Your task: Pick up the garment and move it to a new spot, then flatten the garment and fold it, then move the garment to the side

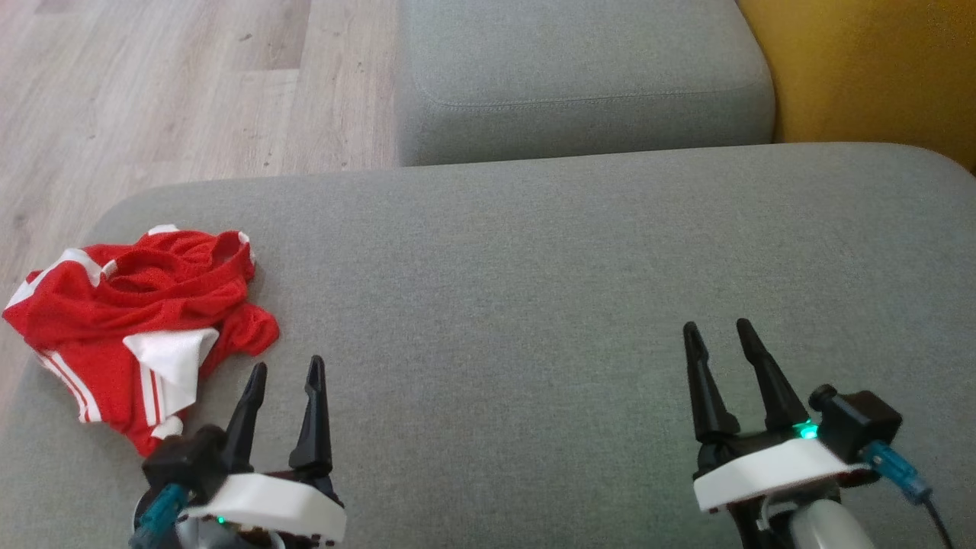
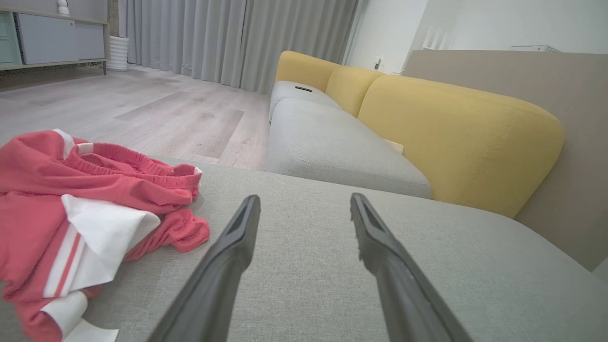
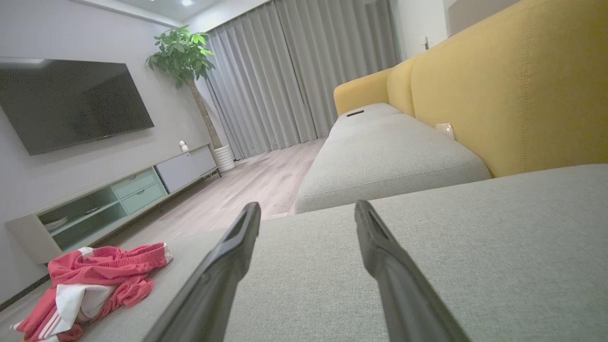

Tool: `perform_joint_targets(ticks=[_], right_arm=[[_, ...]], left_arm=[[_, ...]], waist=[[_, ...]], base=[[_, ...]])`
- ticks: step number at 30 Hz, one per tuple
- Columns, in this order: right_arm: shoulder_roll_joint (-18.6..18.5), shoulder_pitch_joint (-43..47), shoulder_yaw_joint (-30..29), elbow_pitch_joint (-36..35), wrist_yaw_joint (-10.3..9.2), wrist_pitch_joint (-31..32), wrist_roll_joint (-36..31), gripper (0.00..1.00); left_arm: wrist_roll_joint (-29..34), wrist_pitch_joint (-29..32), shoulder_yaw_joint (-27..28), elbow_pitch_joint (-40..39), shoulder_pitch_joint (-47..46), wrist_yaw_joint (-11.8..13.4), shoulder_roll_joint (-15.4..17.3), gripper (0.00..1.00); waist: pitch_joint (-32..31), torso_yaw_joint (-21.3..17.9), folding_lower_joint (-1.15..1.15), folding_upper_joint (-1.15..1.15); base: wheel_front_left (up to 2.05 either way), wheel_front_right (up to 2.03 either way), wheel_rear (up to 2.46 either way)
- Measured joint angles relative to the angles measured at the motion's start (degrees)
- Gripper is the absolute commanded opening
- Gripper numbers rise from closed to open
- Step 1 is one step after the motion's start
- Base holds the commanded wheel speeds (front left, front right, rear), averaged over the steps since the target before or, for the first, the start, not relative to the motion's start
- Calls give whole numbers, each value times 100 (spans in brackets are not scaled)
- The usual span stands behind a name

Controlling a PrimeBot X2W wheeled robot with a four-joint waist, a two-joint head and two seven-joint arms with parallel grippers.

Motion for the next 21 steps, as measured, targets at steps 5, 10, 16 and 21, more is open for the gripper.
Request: perform_joint_targets(ticks=[5,10,16,21], right_arm=[[0,5,92,16,0,-82,-360,100],[-1,80,189,16,0,-167,-727,100],[-2,118,290,19,0,-271,-1168,100],[-4,118,341,13,0,-343,-1551,100]], left_arm=[[299,-60,100,-31,49,9,-57,100],[579,-162,157,-86,61,-9,-112,100],[967,-253,160,-183,174,-60,-125,100],[1363,-326,125,-222,256,-103,-127,100]], waist=[[-22,10,0,0],[-58,14,0,0],[-120,10,0,0],[-168,-7,0,0]], base=[[0,0,0],[0,0,0],[0,0,0],[0,0,0]])
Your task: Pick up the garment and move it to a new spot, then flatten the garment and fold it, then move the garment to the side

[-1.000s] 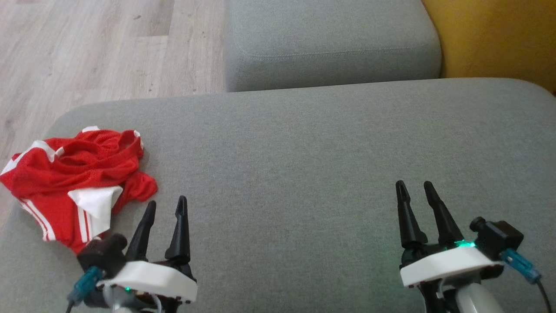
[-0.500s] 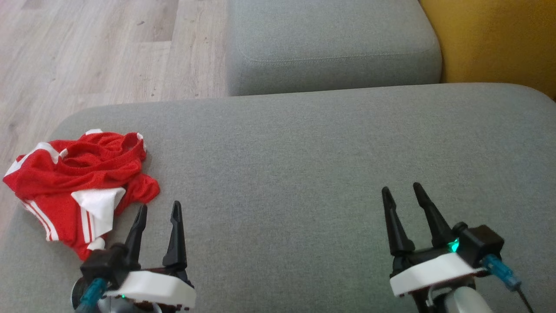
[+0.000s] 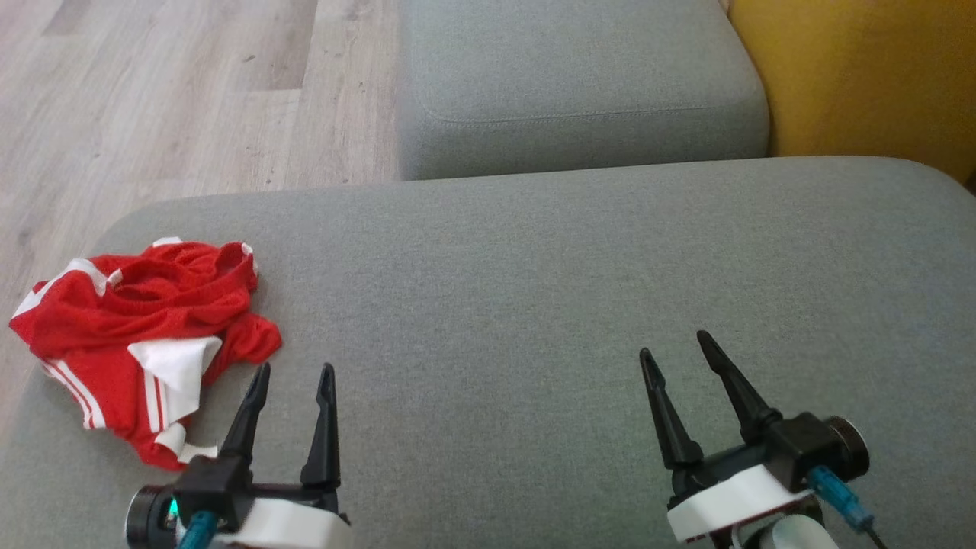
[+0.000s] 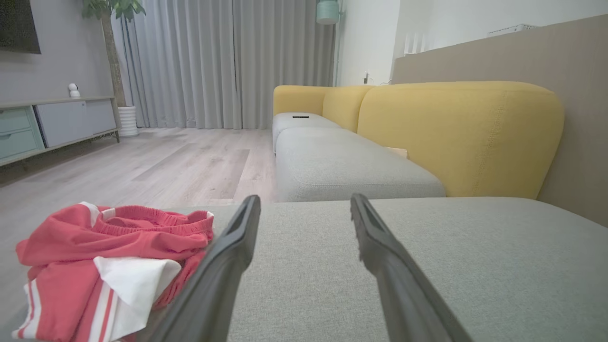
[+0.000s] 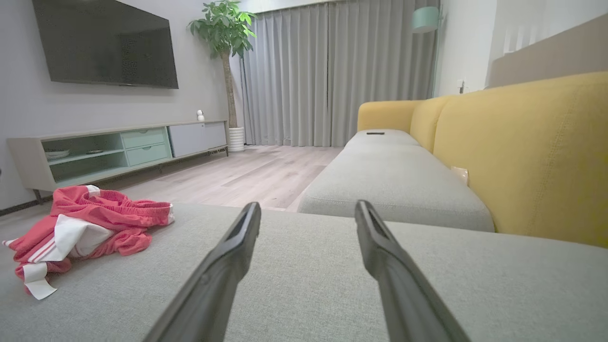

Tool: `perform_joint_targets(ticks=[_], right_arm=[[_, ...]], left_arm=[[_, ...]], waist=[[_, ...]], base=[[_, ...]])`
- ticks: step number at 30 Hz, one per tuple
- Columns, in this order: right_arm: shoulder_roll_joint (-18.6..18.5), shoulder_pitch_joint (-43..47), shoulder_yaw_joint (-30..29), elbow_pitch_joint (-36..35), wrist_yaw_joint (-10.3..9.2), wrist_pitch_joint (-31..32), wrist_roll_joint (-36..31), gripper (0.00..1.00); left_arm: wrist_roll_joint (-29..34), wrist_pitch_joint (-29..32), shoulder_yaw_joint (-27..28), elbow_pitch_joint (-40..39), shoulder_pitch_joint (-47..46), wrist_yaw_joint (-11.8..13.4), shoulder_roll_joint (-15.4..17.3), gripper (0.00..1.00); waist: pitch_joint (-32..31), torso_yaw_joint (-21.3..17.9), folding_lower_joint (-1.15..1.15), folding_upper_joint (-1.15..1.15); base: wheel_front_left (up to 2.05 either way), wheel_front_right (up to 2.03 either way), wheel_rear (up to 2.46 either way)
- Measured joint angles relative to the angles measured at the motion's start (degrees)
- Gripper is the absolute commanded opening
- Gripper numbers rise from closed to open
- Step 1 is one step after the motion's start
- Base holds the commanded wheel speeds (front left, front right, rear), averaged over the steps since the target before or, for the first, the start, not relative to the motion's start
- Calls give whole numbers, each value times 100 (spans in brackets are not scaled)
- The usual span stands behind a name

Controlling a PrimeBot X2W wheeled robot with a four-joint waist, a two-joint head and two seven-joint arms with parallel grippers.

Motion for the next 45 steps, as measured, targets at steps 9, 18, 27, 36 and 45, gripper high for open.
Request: perform_joint_targets(ticks=[9,18,27,36,45], right_arm=[[-4,4,-32,2,1,-46,-205,100],[-5,134,-147,51,1,-46,-204,100],[-5,146,-234,58,1,-47,-202,100],[-5,211,-269,31,1,-47,-183,100],[-4,211,-387,34,1,-47,-187,100]], left_arm=[[149,-33,-44,7,12,-4,-1,100],[91,-33,-51,43,18,5,-1,100],[-208,-33,65,183,24,-7,-5,100],[-97,-33,271,213,27,1,-7,100],[62,-33,533,159,33,-47,-11,100]], waist=[[-2,3,0,0],[39,73,0,0],[132,473,0,0],[234,1181,0,0],[369,2109,0,0]], base=[[0,0,0],[0,0,0],[0,0,0],[0,0,0],[0,0,0]])
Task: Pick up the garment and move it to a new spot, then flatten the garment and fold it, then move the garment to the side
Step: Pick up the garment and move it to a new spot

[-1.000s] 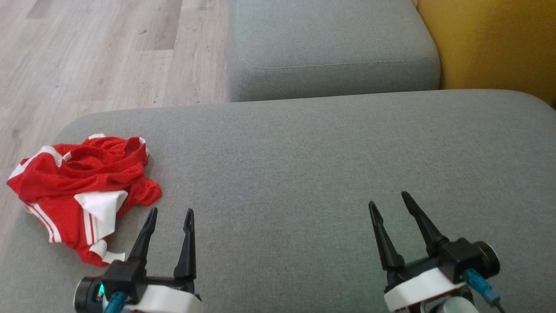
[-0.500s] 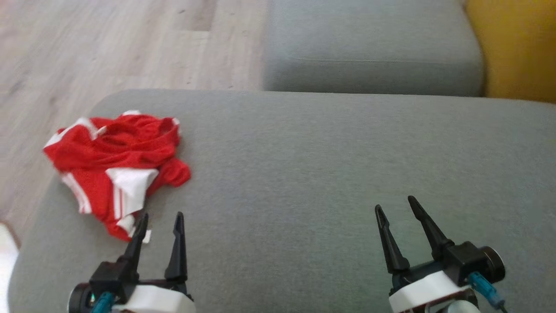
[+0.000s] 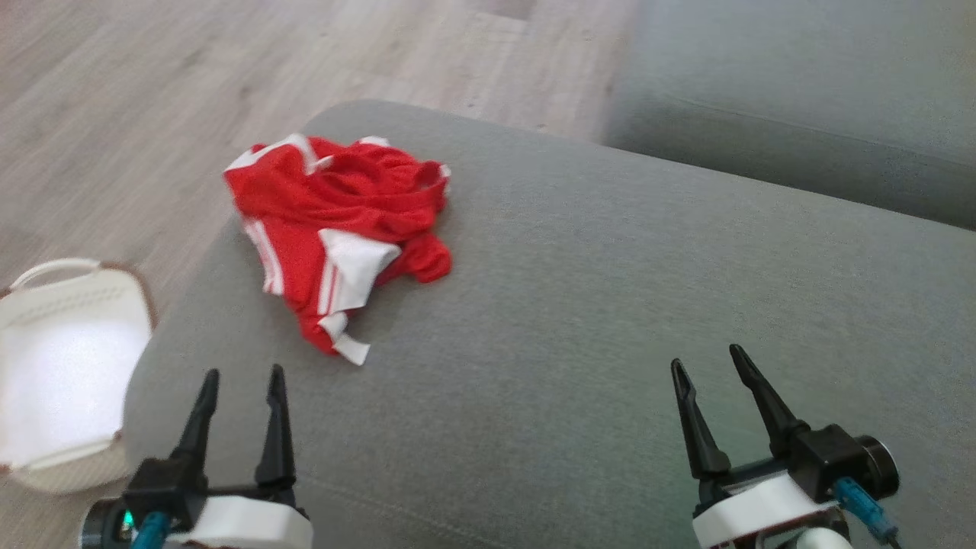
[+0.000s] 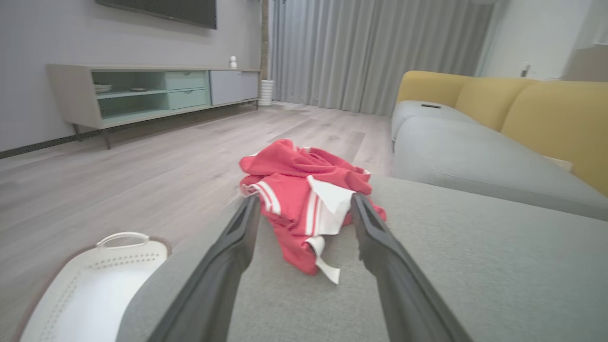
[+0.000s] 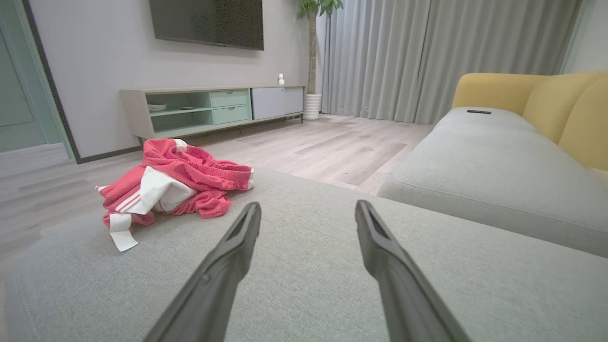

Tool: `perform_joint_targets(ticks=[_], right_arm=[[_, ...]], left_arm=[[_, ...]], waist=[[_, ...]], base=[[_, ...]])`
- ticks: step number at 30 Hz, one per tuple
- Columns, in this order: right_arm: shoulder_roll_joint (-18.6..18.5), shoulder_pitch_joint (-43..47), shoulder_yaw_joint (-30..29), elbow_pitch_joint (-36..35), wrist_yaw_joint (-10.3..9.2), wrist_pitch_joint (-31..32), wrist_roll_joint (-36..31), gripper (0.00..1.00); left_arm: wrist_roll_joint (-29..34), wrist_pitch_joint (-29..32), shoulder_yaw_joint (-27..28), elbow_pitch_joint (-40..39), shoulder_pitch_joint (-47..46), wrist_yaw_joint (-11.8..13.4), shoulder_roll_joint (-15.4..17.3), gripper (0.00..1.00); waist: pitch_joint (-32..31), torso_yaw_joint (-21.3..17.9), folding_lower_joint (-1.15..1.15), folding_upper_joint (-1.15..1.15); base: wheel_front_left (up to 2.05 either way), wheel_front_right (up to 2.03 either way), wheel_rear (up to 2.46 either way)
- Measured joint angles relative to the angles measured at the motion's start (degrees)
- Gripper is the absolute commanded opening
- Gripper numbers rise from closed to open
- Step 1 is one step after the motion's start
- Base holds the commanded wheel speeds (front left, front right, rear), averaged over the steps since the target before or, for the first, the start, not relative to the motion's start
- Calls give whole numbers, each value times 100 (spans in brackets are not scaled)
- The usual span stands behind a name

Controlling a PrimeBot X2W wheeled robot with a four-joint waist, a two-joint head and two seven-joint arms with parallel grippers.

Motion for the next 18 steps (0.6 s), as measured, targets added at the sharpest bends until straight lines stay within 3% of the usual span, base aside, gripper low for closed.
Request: perform_joint_targets(ticks=[3,11,18], right_arm=[[0,0,-41,1,0,0,-21,100],[3,-10,-110,5,0,0,-32,100],[-11,-314,-393,-18,0,0,-533,100]], left_arm=[[-63,0,109,-60,0,-14,2,100],[-363,0,270,-220,-31,-613,-3,100],[-152,-2,299,-532,-1445,-822,31,100]], waist=[[54,251,0,0],[369,503,0,0],[969,474,2,0]], base=[[0,0,0],[0,0,0],[0,0,0]])
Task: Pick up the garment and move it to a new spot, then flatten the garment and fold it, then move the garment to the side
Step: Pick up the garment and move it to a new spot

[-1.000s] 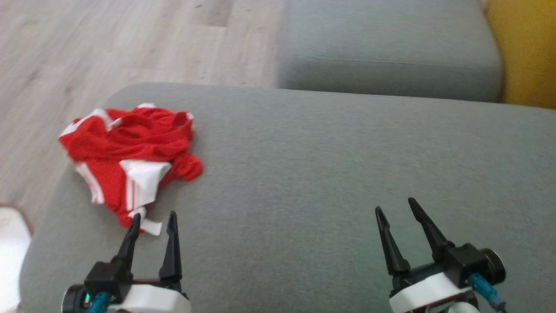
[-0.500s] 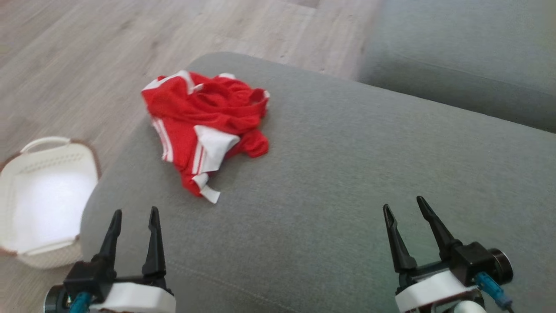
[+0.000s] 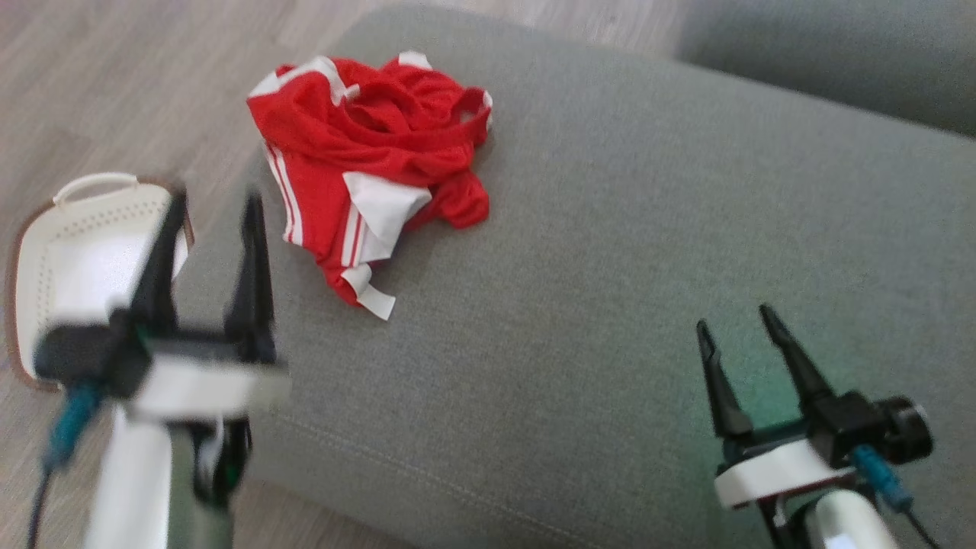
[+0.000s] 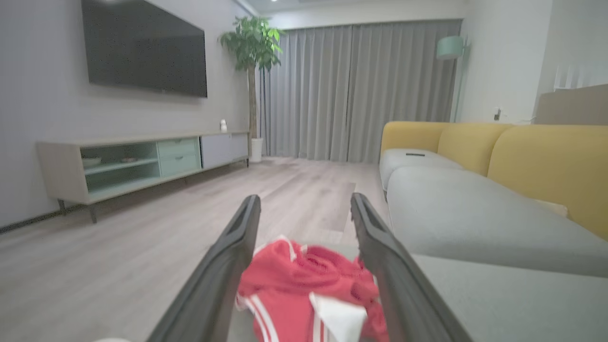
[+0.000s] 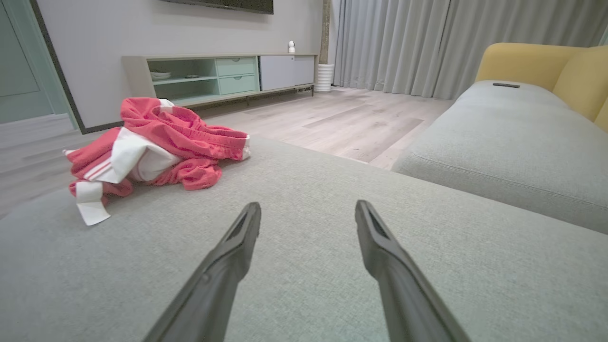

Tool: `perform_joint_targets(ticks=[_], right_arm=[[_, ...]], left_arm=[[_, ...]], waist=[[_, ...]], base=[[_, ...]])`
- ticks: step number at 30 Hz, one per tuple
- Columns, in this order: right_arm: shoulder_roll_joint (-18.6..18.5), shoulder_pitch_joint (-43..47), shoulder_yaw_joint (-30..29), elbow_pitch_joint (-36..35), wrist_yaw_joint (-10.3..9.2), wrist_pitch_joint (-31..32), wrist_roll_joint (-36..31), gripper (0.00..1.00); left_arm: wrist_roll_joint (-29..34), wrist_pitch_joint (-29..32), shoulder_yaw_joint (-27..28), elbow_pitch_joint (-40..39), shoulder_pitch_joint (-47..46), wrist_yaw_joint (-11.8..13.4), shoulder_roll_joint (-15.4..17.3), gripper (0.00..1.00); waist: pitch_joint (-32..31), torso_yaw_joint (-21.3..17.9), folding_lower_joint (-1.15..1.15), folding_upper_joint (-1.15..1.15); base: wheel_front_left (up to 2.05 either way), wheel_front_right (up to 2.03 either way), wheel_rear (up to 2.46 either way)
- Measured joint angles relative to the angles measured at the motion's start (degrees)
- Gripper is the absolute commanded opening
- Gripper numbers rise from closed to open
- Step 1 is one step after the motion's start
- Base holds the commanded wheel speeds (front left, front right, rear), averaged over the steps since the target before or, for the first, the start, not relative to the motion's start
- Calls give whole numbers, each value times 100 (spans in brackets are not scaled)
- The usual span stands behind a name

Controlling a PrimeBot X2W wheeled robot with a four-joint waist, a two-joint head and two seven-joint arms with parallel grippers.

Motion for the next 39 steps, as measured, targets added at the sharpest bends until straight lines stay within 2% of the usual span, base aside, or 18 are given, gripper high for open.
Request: perform_joint_targets(ticks=[3,7,11,13,17,20,24,30,31,36,39], right_arm=[[-129,-160,-105,-49,0,0,-73,100],[-338,-290,-296,-133,0,0,-29,100],[-554,-567,-291,-248,0,0,14,100],[-617,-722,-234,-300,0,0,47,100],[-716,-920,-177,-431,0,-1,47,100],[-773,-930,-185,-497,0,-1,46,100],[-892,-929,-193,-535,0,-1,45,100],[-907,-977,-179,-682,0,-32,45,100],[-905,-998,-187,-705,0,-33,45,100],[-834,-989,-201,-642,0,-32,46,100],[-687,-989,-154,-601,0,-32,48,100]], left_arm=[[-90,-40,-49,337,-1021,-99,114,100],[-377,-41,-122,1238,-2493,-144,275,100],[-582,-38,-140,2632,-3776,-145,320,100],[-583,148,-218,3460,-4209,-146,356,100],[-544,855,-415,5031,-4813,-166,483,100],[-520,1171,-605,5799,-5180,-181,572,100],[-535,1461,-773,6509,-5531,-188,617,100],[-561,1492,-844,7075,-5700,-180,765,98],[-543,1226,-896,7145,-5733,-180,804,0],[-490,342,-994,7201,-5750,-179,808,0],[-375,73,-1096,7119,-5748,-178,870,0]], waist=[[310,-10,0,0],[741,-26,0,0],[1151,-76,1,0],[1322,-131,0,0],[1609,-306,0,0],[1800,-436,-1,0],[2004,-598,-1,0],[2171,-785,-1,0],[2192,-847,-1,0],[2063,-910,-2,0],[1896,-936,-2,0]], base=[[0,0,0],[0,0,0],[0,0,0],[0,0,0],[0,0,0],[0,0,0],[0,0,0],[0,0,0],[0,0,0],[0,0,0],[0,0,0]])
